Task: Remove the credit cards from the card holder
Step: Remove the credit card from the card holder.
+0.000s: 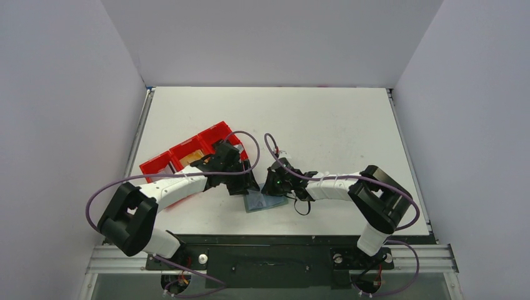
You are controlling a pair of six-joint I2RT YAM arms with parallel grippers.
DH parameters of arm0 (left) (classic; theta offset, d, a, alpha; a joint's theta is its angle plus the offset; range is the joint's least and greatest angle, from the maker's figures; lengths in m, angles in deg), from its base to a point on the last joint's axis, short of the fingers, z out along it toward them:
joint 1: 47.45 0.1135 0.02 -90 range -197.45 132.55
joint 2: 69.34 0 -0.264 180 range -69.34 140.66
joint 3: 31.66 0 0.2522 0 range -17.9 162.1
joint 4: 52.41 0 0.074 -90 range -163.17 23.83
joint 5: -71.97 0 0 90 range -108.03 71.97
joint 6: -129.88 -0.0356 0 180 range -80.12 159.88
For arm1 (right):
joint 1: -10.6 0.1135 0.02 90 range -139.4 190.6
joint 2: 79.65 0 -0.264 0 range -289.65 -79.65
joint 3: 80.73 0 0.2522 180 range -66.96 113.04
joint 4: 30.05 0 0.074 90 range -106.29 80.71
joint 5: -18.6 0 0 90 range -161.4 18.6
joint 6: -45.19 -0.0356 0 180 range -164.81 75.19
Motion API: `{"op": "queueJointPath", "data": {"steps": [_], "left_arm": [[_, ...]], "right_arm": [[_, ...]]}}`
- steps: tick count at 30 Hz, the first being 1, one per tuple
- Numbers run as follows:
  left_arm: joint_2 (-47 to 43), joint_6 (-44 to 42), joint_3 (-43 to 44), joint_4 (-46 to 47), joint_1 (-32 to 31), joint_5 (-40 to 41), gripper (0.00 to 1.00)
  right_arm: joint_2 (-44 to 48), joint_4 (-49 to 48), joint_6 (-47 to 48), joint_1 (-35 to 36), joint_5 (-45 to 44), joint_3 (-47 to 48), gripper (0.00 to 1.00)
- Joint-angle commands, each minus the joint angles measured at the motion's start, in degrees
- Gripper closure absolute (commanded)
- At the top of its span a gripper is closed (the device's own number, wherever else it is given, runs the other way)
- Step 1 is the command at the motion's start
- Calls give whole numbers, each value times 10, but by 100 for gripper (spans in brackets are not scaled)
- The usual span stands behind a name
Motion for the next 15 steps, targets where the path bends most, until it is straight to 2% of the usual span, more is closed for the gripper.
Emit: {"op": "queueJointPath", "data": {"steps": [1,11,15], "left_arm": [[-8,5,-2,28,-3,-15,51],[17,6,-14,45,-12,-8,51],[30,8,-19,51,-16,0,57]], "right_arm": [[-39,52,5,5,-2,-28,100],[-31,24,2,-2,13,-34,100],[-20,1,-4,-7,28,-48,92]]}}
